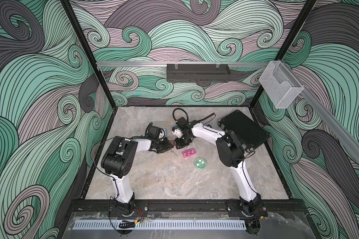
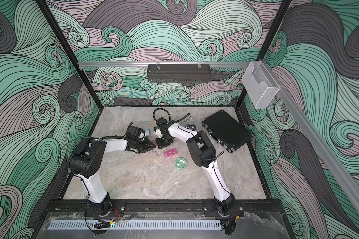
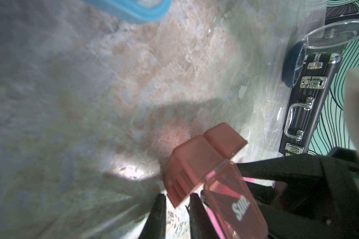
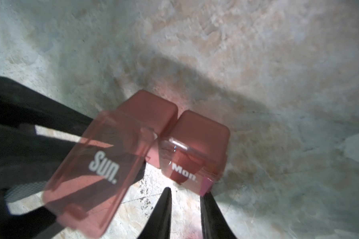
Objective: Close pillboxes
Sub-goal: Close the lid on the pillbox.
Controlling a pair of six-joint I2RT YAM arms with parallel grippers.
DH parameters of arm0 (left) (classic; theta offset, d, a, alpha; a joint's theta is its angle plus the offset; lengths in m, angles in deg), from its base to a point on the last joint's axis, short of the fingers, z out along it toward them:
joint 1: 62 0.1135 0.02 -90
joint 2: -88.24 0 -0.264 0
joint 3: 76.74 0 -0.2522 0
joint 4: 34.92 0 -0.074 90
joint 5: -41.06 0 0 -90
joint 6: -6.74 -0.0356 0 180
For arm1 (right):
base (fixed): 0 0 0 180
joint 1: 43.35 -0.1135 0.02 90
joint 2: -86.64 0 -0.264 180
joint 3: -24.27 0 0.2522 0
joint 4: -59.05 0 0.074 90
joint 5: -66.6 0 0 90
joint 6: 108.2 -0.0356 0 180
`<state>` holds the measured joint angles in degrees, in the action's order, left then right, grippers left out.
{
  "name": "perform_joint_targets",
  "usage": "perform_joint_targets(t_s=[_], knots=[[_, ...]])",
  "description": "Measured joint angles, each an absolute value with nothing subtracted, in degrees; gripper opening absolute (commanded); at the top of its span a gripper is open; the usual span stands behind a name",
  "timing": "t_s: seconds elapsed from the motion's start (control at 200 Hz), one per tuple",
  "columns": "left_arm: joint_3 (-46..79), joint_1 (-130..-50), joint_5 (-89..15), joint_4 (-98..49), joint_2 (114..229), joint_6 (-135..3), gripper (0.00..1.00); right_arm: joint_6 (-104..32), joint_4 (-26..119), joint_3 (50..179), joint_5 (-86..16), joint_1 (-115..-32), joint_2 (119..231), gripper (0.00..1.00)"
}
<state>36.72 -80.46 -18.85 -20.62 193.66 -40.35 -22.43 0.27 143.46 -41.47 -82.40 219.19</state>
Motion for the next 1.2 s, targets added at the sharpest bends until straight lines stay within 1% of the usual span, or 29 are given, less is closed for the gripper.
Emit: perform_joint_targets(t_s=[0.2,0.32,0.506,0.706,0.786,0.801,0.981,1.086,1.201], knots=[[38.2,-80.5,-19.0,-16.3,187.9,-42.8,0.28,-22.2,-1.9,143.6,-42.9,-81.5,217.5,0.31],[38.3,-80.5,-19.4,-13.1,182.3,-45.0,0.29,-21.8,-3.4,144.0,-44.2,-80.3,215.1,0.33],[37.9,-79.7,-21.0,-9.9,176.4,-46.7,0.31,-21.7,-4.3,145.8,-45.5,-78.5,212.5,0.39],[30.8,-78.1,-22.4,-7.8,180.2,-47.3,0.31,-22.8,-3.4,150.7,-46.6,-77.9,214.4,0.45],[28.4,-77.7,-23.0,-8.4,182.6,-47.3,0.31,-23.4,-3.0,153.0,-46.8,-77.9,216.3,0.47],[28.2,-77.6,-23.0,-8.5,183.0,-47.3,0.31,-23.3,-3.0,153.3,-46.8,-77.9,216.7,0.49],[25.2,-77.3,-23.4,-8.9,188.4,-47.1,0.29,-24.2,-2.4,156.5,-47.3,-77.9,221.9,0.53],[24.9,-77.3,-23.9,-8.9,190.3,-46.5,0.29,-24.4,-2.4,156.6,-47.4,-77.9,223.9,0.52],[24.9,-77.3,-24.1,-9.2,190.9,-46.0,0.29,-24.5,-2.4,156.6,-47.5,-77.9,224.7,0.48]])
